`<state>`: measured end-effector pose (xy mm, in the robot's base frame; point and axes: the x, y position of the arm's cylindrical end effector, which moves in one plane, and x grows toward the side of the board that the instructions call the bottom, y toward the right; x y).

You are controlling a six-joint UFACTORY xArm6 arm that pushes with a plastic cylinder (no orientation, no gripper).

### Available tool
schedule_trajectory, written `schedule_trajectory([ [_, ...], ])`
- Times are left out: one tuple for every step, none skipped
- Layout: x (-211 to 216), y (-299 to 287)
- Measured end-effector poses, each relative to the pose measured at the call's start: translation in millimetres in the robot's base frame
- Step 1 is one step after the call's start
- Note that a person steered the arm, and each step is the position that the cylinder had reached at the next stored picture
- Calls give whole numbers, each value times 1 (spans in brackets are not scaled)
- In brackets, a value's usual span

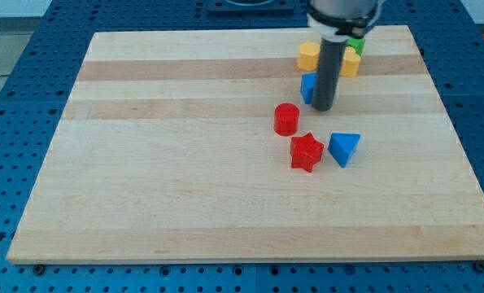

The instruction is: Slide the blue cube towards the top left side of the board

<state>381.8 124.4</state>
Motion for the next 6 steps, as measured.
schedule_trajectory([
  [-15, 27],
  [-28, -30],
  [-28, -93],
  [-31, -153],
  [-10, -169],
  [-39, -216],
])
